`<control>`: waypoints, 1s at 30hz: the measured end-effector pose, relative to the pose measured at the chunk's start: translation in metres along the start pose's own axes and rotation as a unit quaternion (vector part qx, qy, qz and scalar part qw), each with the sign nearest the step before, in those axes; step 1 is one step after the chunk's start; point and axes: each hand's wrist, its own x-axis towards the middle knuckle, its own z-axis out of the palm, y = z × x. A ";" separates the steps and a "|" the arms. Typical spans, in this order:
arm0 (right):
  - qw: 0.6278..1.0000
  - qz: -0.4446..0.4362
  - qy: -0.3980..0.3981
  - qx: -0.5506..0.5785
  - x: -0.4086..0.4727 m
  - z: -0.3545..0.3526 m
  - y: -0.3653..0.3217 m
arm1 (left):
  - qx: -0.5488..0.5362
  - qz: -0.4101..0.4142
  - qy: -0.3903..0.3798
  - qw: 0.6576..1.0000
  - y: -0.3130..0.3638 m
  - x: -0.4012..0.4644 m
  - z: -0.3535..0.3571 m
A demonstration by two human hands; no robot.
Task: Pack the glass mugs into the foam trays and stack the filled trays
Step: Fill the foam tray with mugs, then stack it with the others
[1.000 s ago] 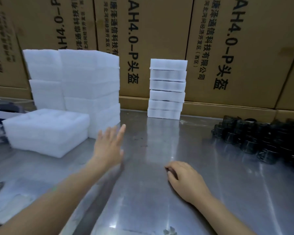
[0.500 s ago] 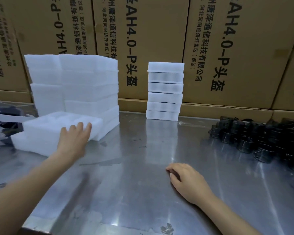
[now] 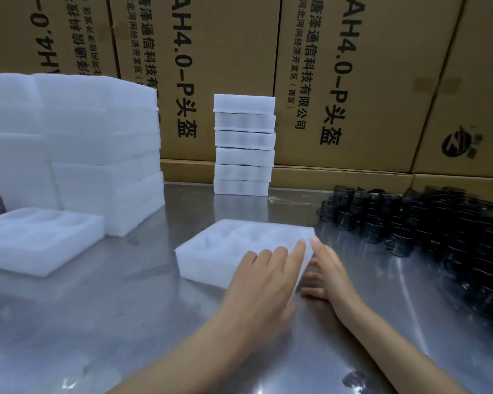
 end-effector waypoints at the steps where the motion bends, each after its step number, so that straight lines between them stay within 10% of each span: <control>1: 1.000 0.016 -0.011 0.017 0.003 -0.011 -0.002 | -0.033 0.012 0.004 0.999 0.008 0.002 0.003; 7: 0.989 0.050 -0.033 0.137 0.018 -0.062 -0.013 | -0.169 0.020 0.057 0.984 0.011 0.012 0.006; 11: 0.991 0.043 -0.047 0.114 0.023 -0.077 -0.014 | -0.265 -0.149 0.091 0.948 -0.030 0.015 0.011; 14: 0.996 0.050 -0.051 0.046 0.031 -0.076 -0.004 | -0.468 -0.297 0.077 0.829 -0.059 0.008 0.035; 20: 0.934 -0.087 0.246 -0.242 0.053 -0.100 0.013 | -0.663 -0.468 0.085 0.578 -0.076 -0.013 0.077; 30: 0.804 -0.046 0.320 -0.500 0.097 -0.147 0.005 | -0.679 -0.392 0.004 0.621 -0.072 -0.013 0.071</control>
